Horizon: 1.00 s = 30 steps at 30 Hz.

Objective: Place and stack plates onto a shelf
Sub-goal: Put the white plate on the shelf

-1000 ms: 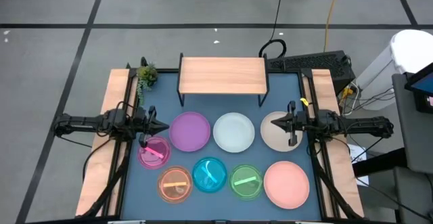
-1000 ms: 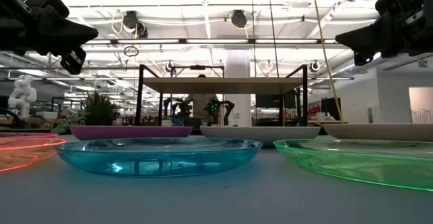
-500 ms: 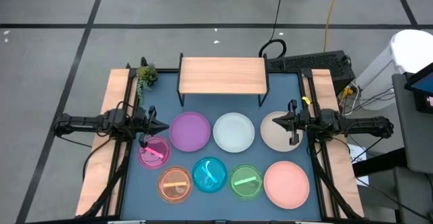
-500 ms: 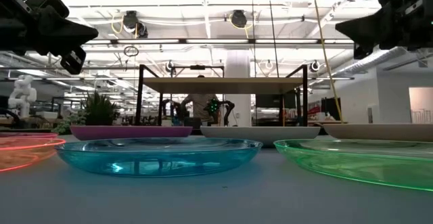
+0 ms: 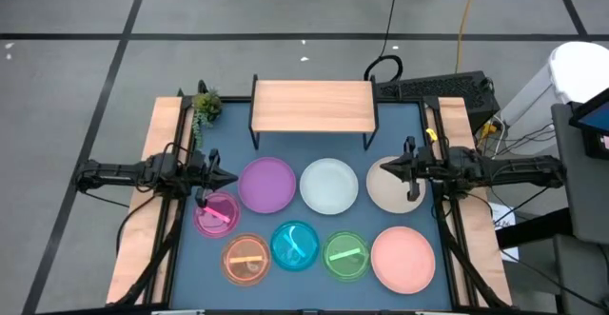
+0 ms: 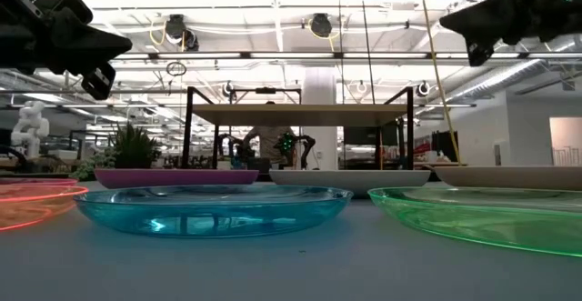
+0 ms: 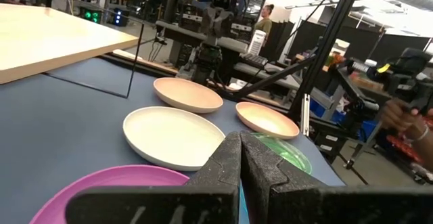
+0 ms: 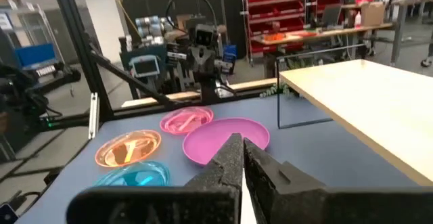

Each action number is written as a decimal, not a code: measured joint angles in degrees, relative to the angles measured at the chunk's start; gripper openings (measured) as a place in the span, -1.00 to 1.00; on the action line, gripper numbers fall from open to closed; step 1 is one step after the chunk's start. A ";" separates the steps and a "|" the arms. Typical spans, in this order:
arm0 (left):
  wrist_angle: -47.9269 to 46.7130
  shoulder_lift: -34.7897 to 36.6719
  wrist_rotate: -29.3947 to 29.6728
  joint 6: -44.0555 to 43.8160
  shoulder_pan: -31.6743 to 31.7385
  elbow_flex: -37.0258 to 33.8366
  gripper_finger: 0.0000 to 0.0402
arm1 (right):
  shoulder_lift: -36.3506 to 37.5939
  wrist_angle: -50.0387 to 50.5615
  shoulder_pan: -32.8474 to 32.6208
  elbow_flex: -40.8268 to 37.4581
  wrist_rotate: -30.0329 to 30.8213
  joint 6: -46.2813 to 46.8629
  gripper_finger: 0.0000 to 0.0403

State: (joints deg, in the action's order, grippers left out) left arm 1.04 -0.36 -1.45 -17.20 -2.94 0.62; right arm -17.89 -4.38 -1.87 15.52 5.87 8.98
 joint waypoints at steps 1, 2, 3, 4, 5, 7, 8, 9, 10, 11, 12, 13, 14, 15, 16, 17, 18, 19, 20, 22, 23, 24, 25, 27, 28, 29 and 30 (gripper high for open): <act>0.00 0.00 0.00 1.07 0.00 -0.02 -0.98 | -1.30 0.30 0.00 1.01 0.00 0.02 -1.00; -0.04 -0.01 0.01 2.05 0.02 0.00 -0.98 | -2.53 0.45 0.00 2.10 -0.01 0.01 -1.00; -0.06 -0.01 0.00 3.05 0.02 -0.01 -0.98 | -3.64 0.61 0.00 3.30 0.00 0.02 -1.00; -0.07 0.00 0.00 3.99 0.01 -0.02 -0.98 | -4.73 0.80 0.00 4.46 0.00 0.02 -1.00; -0.07 -0.01 0.00 4.98 0.01 -0.01 -0.98 | -5.95 1.32 0.00 5.77 0.00 0.02 -1.00; -0.09 -0.02 0.00 6.38 0.02 -0.02 -0.98 | -8.35 3.22 0.00 8.53 0.00 0.26 -1.00; -0.09 -0.02 0.00 6.63 0.02 0.00 -0.98 | -9.58 4.40 0.00 9.85 0.00 0.73 -1.00; -0.11 0.00 0.02 6.63 0.02 0.00 -0.98 | -10.79 5.55 0.00 11.16 -0.02 1.29 -1.00; -0.11 0.00 0.02 6.58 0.02 0.00 -0.98 | -11.93 6.82 -0.02 12.47 -0.02 2.05 -1.00; -0.11 -0.01 0.00 6.31 0.01 -0.02 -0.98 | -13.01 7.82 -0.08 13.54 -0.04 2.52 -1.00; -0.13 0.00 0.00 5.94 0.02 -0.01 -0.98 | -13.94 8.97 -0.18 14.42 -0.03 2.67 -1.00; -0.17 0.00 0.00 5.47 0.01 0.00 -0.98 | -14.74 10.22 -0.29 14.98 -0.05 2.58 -1.00; -0.21 -0.01 0.00 5.19 0.01 0.00 -0.98 | -15.42 11.00 -0.41 15.18 -0.04 2.26 -1.00; -0.22 0.00 0.00 5.23 0.02 0.00 -0.98 | -15.94 11.52 -0.48 15.18 -0.04 1.84 -1.00; -0.22 -0.02 0.00 5.52 0.02 0.00 -0.98 | -16.42 11.71 -0.48 15.18 -0.02 1.46 -1.00; -0.24 -0.02 0.00 5.76 0.00 0.00 -0.98 | -16.88 11.40 -0.48 15.03 -0.02 1.24 -1.00; -0.26 0.00 0.00 6.00 0.00 0.00 -0.98 | -17.24 11.50 -0.48 14.86 0.03 1.20 -1.00; -0.26 0.00 0.00 6.13 0.02 -0.02 -0.98 | -17.65 11.62 -0.48 14.79 0.14 1.16 -1.00; -0.26 0.00 0.00 6.19 0.01 0.00 -0.98 | -18.05 11.48 -0.48 14.79 0.43 1.10 -1.00; -0.29 -0.01 0.00 6.23 0.00 0.00 -0.98 | -18.79 11.28 -0.50 14.80 1.80 1.06 -1.00; -0.29 0.00 0.00 6.54 0.01 0.00 -0.98 | -19.13 11.17 -0.48 14.79 2.52 1.04 -1.00; -0.21 -0.01 0.01 6.84 0.01 0.00 -0.98 | -19.42 11.17 -0.48 14.79 3.28 0.97 -1.00; 0.02 0.00 0.21 7.02 0.02 0.00 -0.98 | -19.58 11.17 -0.48 14.81 3.34 0.89 -1.00; 1.56 -0.02 0.84 6.65 0.02 -0.02 -0.98 | -19.81 11.96 -0.50 15.31 3.11 1.26 -1.00; 2.26 0.00 1.03 6.59 0.02 0.21 -0.98 | -19.96 13.20 -0.50 16.09 3.04 2.50 -1.00; 1.93 -0.04 1.14 6.40 0.02 1.06 -0.98 | -20.08 14.67 -0.51 17.08 2.98 4.22 -1.00; 1.06 -0.03 1.14 6.06 0.02 2.33 -0.98 | -20.20 16.76 -0.57 18.48 2.89 6.20 -1.00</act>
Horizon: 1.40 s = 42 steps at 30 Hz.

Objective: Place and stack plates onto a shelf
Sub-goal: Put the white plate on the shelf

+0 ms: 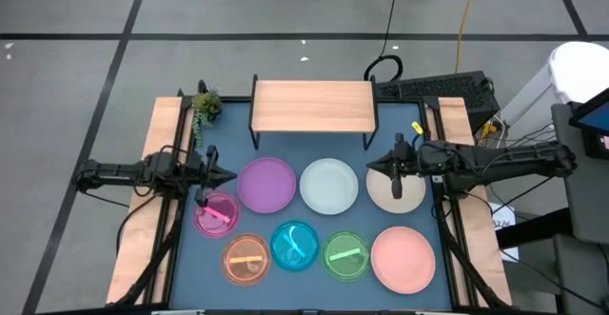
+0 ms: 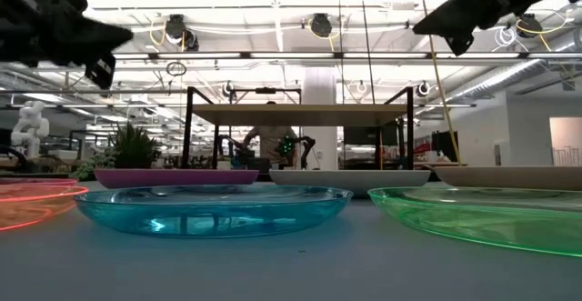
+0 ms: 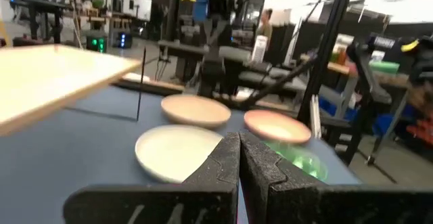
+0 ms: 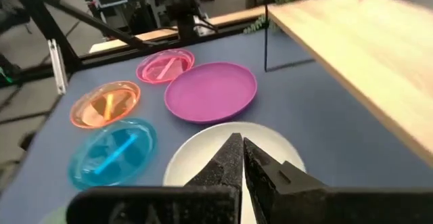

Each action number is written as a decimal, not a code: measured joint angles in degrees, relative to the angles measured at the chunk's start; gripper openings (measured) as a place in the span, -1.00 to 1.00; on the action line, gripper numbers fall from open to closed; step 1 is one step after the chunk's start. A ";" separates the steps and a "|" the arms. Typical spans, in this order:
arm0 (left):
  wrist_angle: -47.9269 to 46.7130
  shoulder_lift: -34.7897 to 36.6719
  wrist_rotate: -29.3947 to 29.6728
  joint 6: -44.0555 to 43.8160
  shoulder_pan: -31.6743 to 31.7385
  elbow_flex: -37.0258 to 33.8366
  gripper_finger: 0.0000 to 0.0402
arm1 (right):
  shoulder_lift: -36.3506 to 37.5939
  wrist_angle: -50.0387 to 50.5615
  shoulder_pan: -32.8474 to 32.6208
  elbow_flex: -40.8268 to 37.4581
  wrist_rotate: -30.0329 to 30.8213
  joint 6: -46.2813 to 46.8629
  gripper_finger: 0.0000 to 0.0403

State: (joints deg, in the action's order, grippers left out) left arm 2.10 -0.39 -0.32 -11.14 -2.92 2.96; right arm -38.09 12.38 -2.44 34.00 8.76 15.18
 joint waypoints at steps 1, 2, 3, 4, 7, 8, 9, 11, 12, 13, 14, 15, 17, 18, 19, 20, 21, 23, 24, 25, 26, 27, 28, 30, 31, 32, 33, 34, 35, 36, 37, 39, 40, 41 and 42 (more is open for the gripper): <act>-1.14 0.01 0.08 -0.13 0.00 1.56 -0.98 | -0.19 2.43 -0.22 1.66 0.01 1.92 -1.00; -3.11 0.01 0.32 -0.36 0.00 3.47 -0.98 | -0.54 4.79 -0.60 3.62 0.06 3.42 -1.00; -5.65 0.01 0.80 -0.71 -0.01 5.51 -0.98 | -1.05 7.14 -1.05 6.00 0.02 4.69 -1.00; -7.95 -0.06 1.56 -1.01 0.00 7.55 -0.98 | -1.59 9.40 -1.52 8.39 0.02 5.49 -1.00; -12.10 -1.55 4.35 -2.12 0.00 15.27 -0.98 | -3.18 15.48 -2.44 15.54 0.06 7.22 -1.00; -13.57 -2.36 4.98 -2.52 0.00 18.03 -0.98 | -3.92 17.21 -2.53 17.88 0.17 8.29 -1.00; -15.00 -3.53 5.40 -2.57 0.00 20.94 -0.98 | -4.58 18.38 -2.56 20.06 0.38 9.44 -1.00; -17.86 -6.15 6.01 -2.69 0.00 26.44 -0.98 | -5.96 20.93 -2.56 23.77 0.59 11.66 -1.00; -19.11 -7.60 6.10 -2.69 0.00 28.99 -0.98 | -6.80 22.60 -2.56 25.32 0.83 13.11 -1.00; -19.86 -9.12 6.19 -2.67 0.00 31.45 -0.98 | -7.51 23.96 -2.56 26.66 1.34 14.35 -1.00; -20.90 -10.77 6.21 -2.66 0.00 33.75 -0.98 | -8.35 24.76 -2.56 27.96 1.59 14.99 -1.00; -21.83 -12.41 6.25 -2.66 0.00 35.86 -0.98 | -9.27 25.34 -2.56 29.15 1.59 15.16 -1.00; -23.52 -15.93 5.90 -2.66 -0.01 39.61 -0.98 | -11.10 27.35 -2.56 31.07 1.60 15.32 -1.00; -23.59 -17.62 5.27 -2.68 0.00 41.17 -0.98 | -12.03 28.31 -2.56 31.93 1.63 15.81 -1.00; -23.59 -19.40 4.77 -2.66 -0.01 42.62 -0.98 | -13.06 29.12 -2.56 32.74 1.65 16.59 -1.00; -23.48 -21.10 4.52 -2.66 -0.02 44.02 -0.98 | -14.06 29.92 -2.56 33.44 1.66 17.46 -1.00; -23.46 -22.82 4.42 -2.66 0.00 45.32 -0.98 | -14.98 31.24 -2.56 34.01 1.63 18.42 -1.00; -23.47 -26.25 4.42 -2.65 -0.02 47.33 -0.98 | -16.70 33.53 -2.56 34.73 1.43 20.14 -1.00; -23.49 -27.91 4.40 -2.49 -0.02 48.19 -0.98 | -17.54 34.28 -2.56 34.94 0.70 20.81 -1.00; -23.55 -29.55 4.38 -2.40 -0.02 48.93 -0.98 | -18.26 34.99 -2.55 34.95 -0.14 21.44 -1.00; -23.56 -31.12 4.38 -2.34 -0.02 49.57 -0.98 | -19.01 36.02 -2.56 34.95 -1.12 21.89 -1.00; -23.49 -32.65 4.37 -2.36 -0.02 50.08 -0.98 | -19.70 37.23 -2.56 34.95 -1.96 22.37 -1.00; -23.30 -34.04 4.17 -2.50 -0.02 50.37 -0.98 | -20.29 38.46 -2.56 34.95 -2.80 22.66 -1.00; -22.86 -36.38 3.13 -2.71 -0.02 50.84 -0.98 | -21.44 41.75 -2.56 34.95 -3.13 22.95 -1.00; -22.28 -37.52 2.71 -2.75 -0.02 50.89 -0.98 | -21.96 43.84 -2.56 34.95 -3.00 22.90 -1.00; -21.67 -38.62 2.39 -3.02 -0.02 50.89 -0.98 | -22.48 45.87 -2.56 34.95 -3.00 22.52 -1.00; -21.23 -39.64 2.27 -3.47 -0.03 50.90 -0.98 | -22.90 47.54 -2.56 34.77 -2.96 21.75 -1.00; -20.90 -40.61 2.25 -4.12 -0.04 50.91 -0.98 | -23.14 48.98 -2.56 34.33 -2.90 20.97 -1.00; -20.70 -41.49 2.27 -4.52 -0.04 50.91 -0.98 | -23.23 50.20 -2.56 33.68 -2.88 20.18 -1.00; -20.51 -42.36 2.27 -4.61 -0.04 50.91 -0.98 | -23.26 51.08 -2.56 32.83 -2.87 19.71 -1.00; -20.13 -43.23 2.27 -4.61 -0.04 50.91 -0.98 | -23.27 51.38 -2.56 31.92 -2.87 19.42 -1.00; -19.95 -44.67 2.27 -4.67 -0.04 50.91 -0.98 | -23.07 51.22 -2.56 29.64 -2.94 19.24 -1.00; -19.60 -45.38 2.27 -4.89 -0.07 50.91 -0.98 | -22.90 51.30 -2.56 28.36 -3.02 19.44 -1.00; -19.14 -45.99 2.27 -5.22 -0.04 50.91 -0.98 | -22.74 51.32 -2.56 27.12 -3.06 19.80 -1.00; -18.79 -46.57 2.27 -5.54 -0.04 50.91 -0.98 | -22.51 51.18 -2.56 25.76 -3.79 20.10 -1.00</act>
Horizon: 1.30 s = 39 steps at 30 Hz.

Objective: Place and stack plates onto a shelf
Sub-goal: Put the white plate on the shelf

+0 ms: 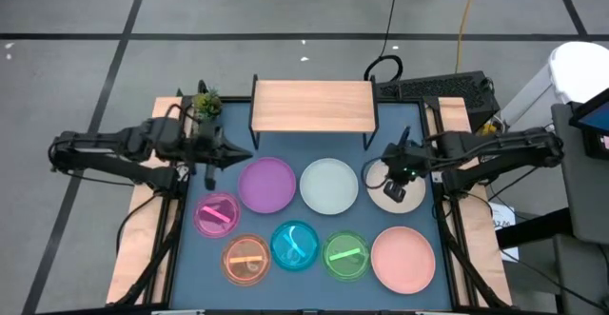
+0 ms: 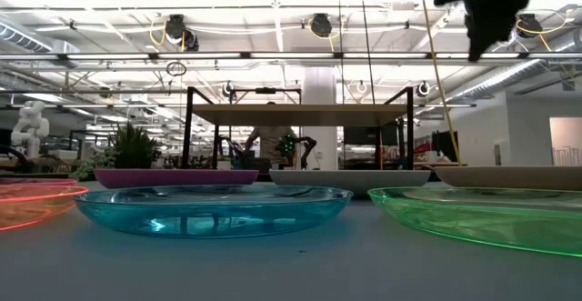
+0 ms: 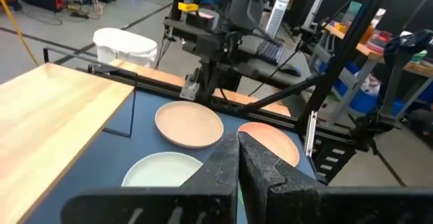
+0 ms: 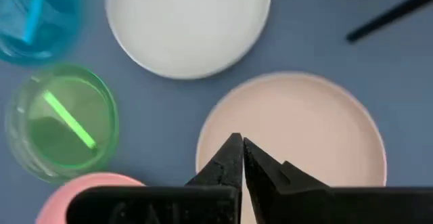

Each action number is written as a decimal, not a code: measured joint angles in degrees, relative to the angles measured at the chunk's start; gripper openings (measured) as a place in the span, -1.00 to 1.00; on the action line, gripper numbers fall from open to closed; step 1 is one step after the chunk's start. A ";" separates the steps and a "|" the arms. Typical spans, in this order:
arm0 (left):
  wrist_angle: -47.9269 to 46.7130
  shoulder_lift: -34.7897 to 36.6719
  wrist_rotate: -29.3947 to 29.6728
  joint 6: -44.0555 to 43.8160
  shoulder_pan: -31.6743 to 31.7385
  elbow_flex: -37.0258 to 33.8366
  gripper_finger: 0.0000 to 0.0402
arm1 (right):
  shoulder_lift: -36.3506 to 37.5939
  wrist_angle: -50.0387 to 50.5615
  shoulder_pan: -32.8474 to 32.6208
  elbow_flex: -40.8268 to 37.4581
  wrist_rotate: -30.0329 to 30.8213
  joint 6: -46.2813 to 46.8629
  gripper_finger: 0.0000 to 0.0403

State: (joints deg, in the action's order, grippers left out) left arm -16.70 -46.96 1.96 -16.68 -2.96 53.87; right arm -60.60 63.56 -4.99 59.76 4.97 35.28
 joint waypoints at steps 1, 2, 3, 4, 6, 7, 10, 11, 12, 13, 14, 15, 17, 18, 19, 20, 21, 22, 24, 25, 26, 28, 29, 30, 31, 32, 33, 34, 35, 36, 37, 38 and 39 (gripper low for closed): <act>0.46 -0.51 0.00 -0.01 -0.02 0.00 -0.98 | 0.24 -0.20 0.00 -1.43 -1.13 0.07 -1.00; 1.08 -1.00 0.00 -0.02 -0.16 0.00 -0.98 | 0.45 -0.32 0.01 -2.86 -2.40 0.04 -1.00; 1.59 -1.50 0.02 -0.15 -0.27 0.00 -0.98 | 0.70 -0.77 0.00 -4.32 -3.50 0.04 -1.00; 1.93 -1.90 0.02 -0.20 -0.47 0.00 -0.98 | 0.98 -1.28 0.00 -5.77 -4.16 0.23 -0.99; 2.19 -2.76 0.03 -0.38 -0.87 0.00 -0.98 | 1.57 -2.28 0.00 -8.72 -5.31 0.80 -0.95; 2.12 -3.11 0.03 -0.54 -1.10 0.00 -0.98 | 1.78 -2.70 0.00 -10.13 -5.31 0.99 -0.91; 2.01 -4.16 0.04 -1.73 -1.82 0.02 -0.98 | 2.68 -4.13 0.04 -14.23 -6.51 -1.01 -0.78; 1.91 -4.45 0.04 -1.85 -2.15 0.02 -0.98 | 3.05 -4.41 0.03 -15.35 -6.74 -1.58 -0.72; 1.93 -4.67 0.04 -1.85 -2.44 0.02 -0.98 | 3.42 -4.73 0.01 -16.37 -7.06 -1.70 -0.66; 1.93 -4.90 0.04 -1.71 -2.63 0.02 -0.98 | 3.84 -5.03 0.00 -17.36 -7.91 -1.79 -0.60; 1.94 -5.14 0.04 -1.65 -2.82 0.02 -0.98 | 4.22 -5.08 0.00 -18.13 -8.35 -2.00 -0.55; 1.85 -5.24 0.04 -1.65 -3.01 0.02 -0.98 | 4.55 -5.05 -0.02 -18.67 -9.01 -2.31 -0.49; 1.28 -5.27 0.03 -1.07 -3.22 0.01 -0.98 | 5.29 -5.02 -0.37 -19.42 -9.75 -2.64 -0.38; 0.98 -5.26 0.04 -0.47 -3.23 0.01 -0.98 | 5.67 -5.09 -0.65 -19.64 -9.74 -2.66 -0.32; 0.53 -5.23 0.05 -0.05 -3.23 0.02 -0.98 | 6.08 -5.20 -1.02 -19.82 -9.77 -2.70 -0.28; -0.23 -5.20 0.07 0.05 -3.23 0.02 -0.98 | 6.41 -5.41 -1.36 -19.84 -9.77 -2.72 -0.23; -1.23 -5.16 0.07 0.04 -3.23 0.02 -0.98 | 6.81 -5.79 -1.74 -19.84 -9.77 -2.53 -0.19; -2.25 -5.14 0.07 -0.05 -3.23 0.02 -0.98 | 7.17 -6.19 -2.18 -19.84 -9.77 -1.94 -0.16; -4.36 -5.09 0.07 -0.26 -3.23 0.02 -0.98 | 7.95 -7.20 -3.10 -19.84 -9.92 -0.14 -0.11; -5.53 -5.09 0.06 -0.55 -3.23 0.02 -0.98 | 8.35 -7.82 -3.59 -19.84 -10.49 0.82 -0.10; -6.53 -5.11 0.05 -1.16 -3.23 0.02 -0.98 | 8.81 -8.48 -4.09 -19.84 -11.31 1.86 -0.09; -8.48 -5.14 0.07 -2.56 -3.23 0.02 -0.98 | 9.66 -9.58 -5.07 -19.84 -13.08 4.67 -0.08; -8.96 -5.16 0.08 -3.06 -3.23 0.02 -0.98 | 10.07 -10.11 -5.56 -19.84 -14.13 6.35 -0.08; -9.25 -5.16 0.07 -3.41 -3.23 0.02 -0.98 | 10.52 -10.69 -6.11 -19.84 -14.81 8.01 -0.08; -9.70 -5.16 0.07 -3.60 -3.23 0.02 -0.98 | 10.88 -11.38 -6.69 -19.84 -15.57 9.47 -0.09; -10.16 -5.16 0.07 -3.96 -3.23 0.02 -0.98 | 11.30 -12.15 -7.42 -19.84 -15.76 10.86 -0.09; -10.47 -5.16 0.05 -4.49 -3.23 0.02 -0.98 | 11.67 -12.76 -8.19 -19.84 -15.74 12.15 -0.09; -10.72 -5.16 0.06 -4.79 -3.23 0.02 -0.98 | 11.98 -13.35 -8.95 -19.84 -15.72 13.19 -0.09; -10.92 -5.16 0.07 -4.87 -3.23 0.02 -0.98 | 12.25 -13.90 -9.62 -19.84 -15.71 13.73 -0.09; -11.03 -5.16 0.07 -4.89 -3.23 0.02 -0.98 | 12.44 -14.34 -10.28 -19.84 -15.69 14.03 -0.09; -11.05 -5.16 0.07 -4.89 -3.23 0.02 -0.98 | 12.52 -14.53 -10.88 -19.84 -15.62 14.13 -0.09; -11.03 -5.16 0.07 -4.89 -3.23 0.02 -0.98 | 12.52 -14.51 -11.37 -19.83 -15.68 14.19 -0.09; -11.03 -5.16 0.07 -4.95 -3.23 0.02 -0.98 | 12.50 -14.21 -11.72 -19.64 -16.43 14.71 -0.09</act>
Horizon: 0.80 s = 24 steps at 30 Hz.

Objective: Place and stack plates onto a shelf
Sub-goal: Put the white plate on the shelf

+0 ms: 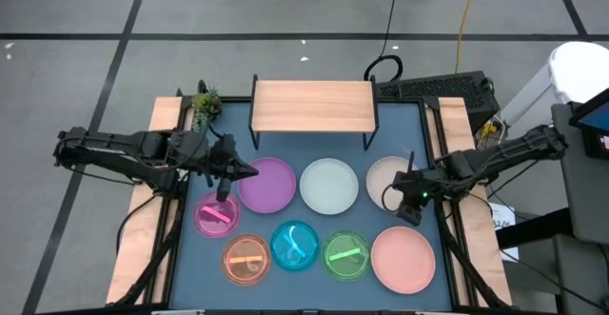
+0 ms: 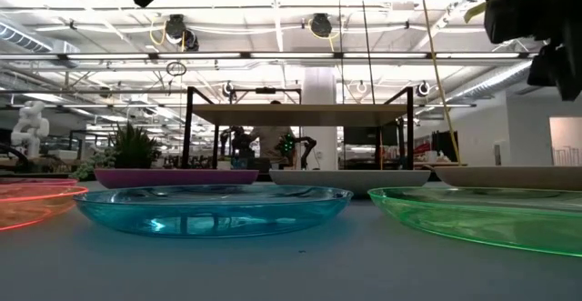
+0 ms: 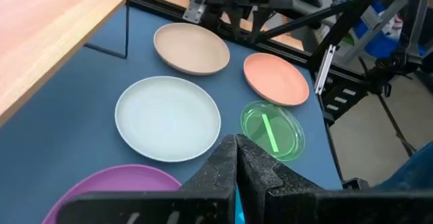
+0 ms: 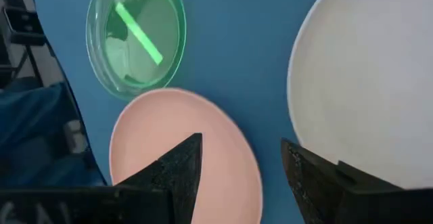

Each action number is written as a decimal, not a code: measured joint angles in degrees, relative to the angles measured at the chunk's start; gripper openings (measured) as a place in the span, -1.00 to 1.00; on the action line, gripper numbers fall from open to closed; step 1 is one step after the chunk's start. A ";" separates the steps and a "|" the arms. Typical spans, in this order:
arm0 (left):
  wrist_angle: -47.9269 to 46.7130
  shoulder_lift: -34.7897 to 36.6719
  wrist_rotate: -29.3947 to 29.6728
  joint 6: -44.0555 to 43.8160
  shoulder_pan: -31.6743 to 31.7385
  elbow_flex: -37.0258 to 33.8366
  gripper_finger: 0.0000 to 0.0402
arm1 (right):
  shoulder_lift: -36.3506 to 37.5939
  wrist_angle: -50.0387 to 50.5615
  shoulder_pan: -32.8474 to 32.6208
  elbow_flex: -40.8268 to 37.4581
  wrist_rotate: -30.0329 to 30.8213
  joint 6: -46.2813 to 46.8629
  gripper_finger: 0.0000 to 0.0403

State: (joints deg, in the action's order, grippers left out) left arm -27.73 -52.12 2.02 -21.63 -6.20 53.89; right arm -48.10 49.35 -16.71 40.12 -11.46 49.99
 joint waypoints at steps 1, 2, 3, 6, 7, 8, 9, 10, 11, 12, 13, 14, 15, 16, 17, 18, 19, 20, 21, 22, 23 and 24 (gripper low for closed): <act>0.00 0.00 0.00 -0.20 0.00 0.00 -0.98 | -0.06 0.73 -0.19 0.71 -1.43 0.68 -0.09; 0.00 0.00 0.00 -0.53 0.00 0.00 -0.98 | -0.13 0.97 -0.35 1.83 -2.85 1.71 -0.09; 0.01 0.00 0.00 -0.84 0.00 0.00 -0.98 | -0.24 0.97 -0.50 3.36 -3.93 2.63 -0.09; 0.02 0.00 0.00 -1.06 0.00 0.00 -0.98 | -0.58 3.34 -1.27 9.52 -4.18 3.40 -0.09; 0.02 0.00 0.00 -1.03 0.00 0.00 -0.98 | -0.96 4.86 -1.43 11.83 -3.16 2.90 -0.09; 0.02 0.00 0.00 -0.88 0.00 0.00 -0.98 | -1.37 6.25 -1.46 13.94 -1.65 1.92 -0.09; 0.02 -0.01 0.00 -0.61 0.00 0.00 -0.98 | -1.98 8.11 -1.43 15.99 0.21 0.59 -0.09; 0.06 -0.02 0.00 -0.55 0.00 0.00 -0.98 | -2.68 10.11 -1.39 17.51 1.73 -1.14 -0.09; 0.07 0.00 0.00 -0.55 0.00 0.00 -0.98 | -3.52 12.37 -1.29 18.84 3.02 -2.70 -0.09; 0.08 0.00 0.00 -0.55 0.00 0.00 -0.98 | -4.58 14.45 -1.09 19.92 4.03 -4.46 -0.09; 0.09 0.00 0.01 -0.55 0.00 0.00 -0.98 | -5.70 15.87 -0.78 20.74 4.39 -6.39 -0.09; 0.09 0.00 0.00 -0.55 0.00 0.00 -0.98 | -6.82 17.02 -0.53 21.33 4.43 -8.27 -0.09; 0.09 0.00 0.00 -0.55 0.00 0.00 -0.98 | -7.99 17.44 -0.39 21.55 4.46 -10.28 -0.09; 0.10 0.00 0.00 -0.55 0.00 0.00 -0.98 | -9.08 17.36 -0.32 21.55 4.57 -12.71 -0.09; 0.09 0.00 0.00 -0.48 0.00 0.00 -0.98 | -10.26 16.72 -0.36 21.32 4.94 -15.60 -0.09; 0.09 0.00 0.02 -0.09 0.00 0.00 -0.98 | -11.33 16.15 -0.55 20.89 5.45 -18.67 -0.09; 0.11 0.00 0.02 0.18 0.00 0.00 -0.98 | -12.34 15.75 -0.71 20.39 5.73 -21.87 -0.09; 0.09 0.00 0.04 0.45 0.00 0.00 -0.98 | -13.13 15.38 -0.90 19.73 5.72 -25.12 -0.09; 0.07 -0.01 0.04 0.52 0.00 0.00 -0.98 | -13.94 14.86 -1.01 19.00 5.72 -27.81 -0.09; 0.08 0.00 0.05 0.52 0.00 0.00 -0.98 | -14.63 13.90 -1.04 18.00 5.72 -30.08 -0.10; 0.09 0.00 0.08 0.52 0.00 0.00 -0.98 | -15.13 12.80 -1.07 16.86 5.61 -32.05 -0.10; 0.08 0.00 0.16 0.53 0.00 0.00 -0.98 | -15.40 11.47 -1.04 15.52 5.57 -33.52 -0.12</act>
State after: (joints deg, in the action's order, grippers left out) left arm -27.64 -52.12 2.19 -21.10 -6.20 53.89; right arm -63.50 60.82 -17.76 55.63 -5.89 16.47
